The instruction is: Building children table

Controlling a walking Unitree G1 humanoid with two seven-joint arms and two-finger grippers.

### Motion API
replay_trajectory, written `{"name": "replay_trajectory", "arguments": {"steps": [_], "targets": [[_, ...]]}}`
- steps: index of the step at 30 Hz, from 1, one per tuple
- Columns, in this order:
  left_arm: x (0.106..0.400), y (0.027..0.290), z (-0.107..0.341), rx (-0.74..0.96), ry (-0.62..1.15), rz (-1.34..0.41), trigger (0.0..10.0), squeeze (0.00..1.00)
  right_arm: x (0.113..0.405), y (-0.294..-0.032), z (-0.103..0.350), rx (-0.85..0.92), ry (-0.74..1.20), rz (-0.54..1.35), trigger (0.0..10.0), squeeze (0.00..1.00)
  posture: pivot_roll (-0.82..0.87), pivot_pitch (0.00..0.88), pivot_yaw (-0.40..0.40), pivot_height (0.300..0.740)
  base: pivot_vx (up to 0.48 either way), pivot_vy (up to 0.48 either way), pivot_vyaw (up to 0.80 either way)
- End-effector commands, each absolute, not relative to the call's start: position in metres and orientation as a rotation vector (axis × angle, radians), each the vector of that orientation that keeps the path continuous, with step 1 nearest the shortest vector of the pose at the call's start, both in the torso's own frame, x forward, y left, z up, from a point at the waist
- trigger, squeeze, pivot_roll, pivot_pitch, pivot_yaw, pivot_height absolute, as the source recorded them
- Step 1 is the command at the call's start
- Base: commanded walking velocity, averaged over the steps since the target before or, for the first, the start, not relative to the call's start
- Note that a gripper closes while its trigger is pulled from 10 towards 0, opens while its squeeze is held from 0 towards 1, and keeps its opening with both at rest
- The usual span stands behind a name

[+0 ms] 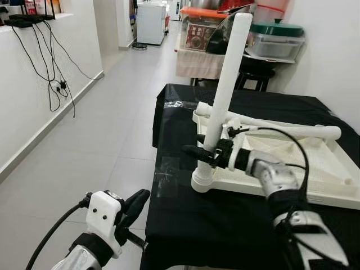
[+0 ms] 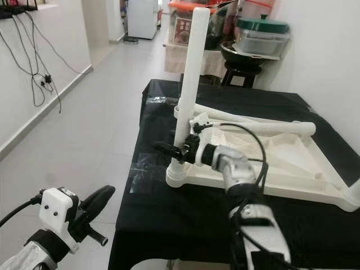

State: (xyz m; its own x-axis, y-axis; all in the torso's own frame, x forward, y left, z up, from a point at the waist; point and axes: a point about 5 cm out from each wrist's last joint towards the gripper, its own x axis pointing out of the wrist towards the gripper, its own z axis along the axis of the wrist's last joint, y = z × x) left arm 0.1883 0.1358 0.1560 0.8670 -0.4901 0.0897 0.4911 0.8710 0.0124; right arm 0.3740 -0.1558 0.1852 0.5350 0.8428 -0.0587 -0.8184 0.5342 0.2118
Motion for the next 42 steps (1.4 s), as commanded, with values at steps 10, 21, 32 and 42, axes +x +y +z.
{"name": "replay_trajectory", "arguments": {"steps": [10, 21, 32, 42], "targets": [[0.188, 0.135, 0.152, -0.01, -0.073, -0.512, 10.0, 0.0, 0.376, -0.163, 0.188, 0.266, 0.104, 1.045, 0.0, 0.0, 0.05, 0.0, -0.108, 0.74, 0.0, 0.0, 0.0], [0.186, 0.135, 0.152, -0.011, -0.073, -0.511, 10.0, 0.0, 0.384, -0.165, 0.181, 0.131, 0.045, 0.728, 0.0, 0.0, 0.05, 0.0, -0.116, 0.74, 0.0, 0.0, 0.0], [0.185, 0.139, 0.154, -0.013, -0.067, -0.512, 10.0, 0.0, 0.345, -0.14, 0.153, -0.01, 0.006, 0.06, 0.0, 0.0, 0.02, 0.0, -0.083, 0.74, 0.0, 0.0, 0.0], [0.187, 0.139, 0.153, -0.011, -0.07, -0.509, 10.0, 0.0, 0.35, -0.14, 0.156, 0.052, 0.051, 0.078, 10.0, 1.0, 0.03, 0.0, -0.098, 0.74, 0.0, 0.0, 0.0]]}}
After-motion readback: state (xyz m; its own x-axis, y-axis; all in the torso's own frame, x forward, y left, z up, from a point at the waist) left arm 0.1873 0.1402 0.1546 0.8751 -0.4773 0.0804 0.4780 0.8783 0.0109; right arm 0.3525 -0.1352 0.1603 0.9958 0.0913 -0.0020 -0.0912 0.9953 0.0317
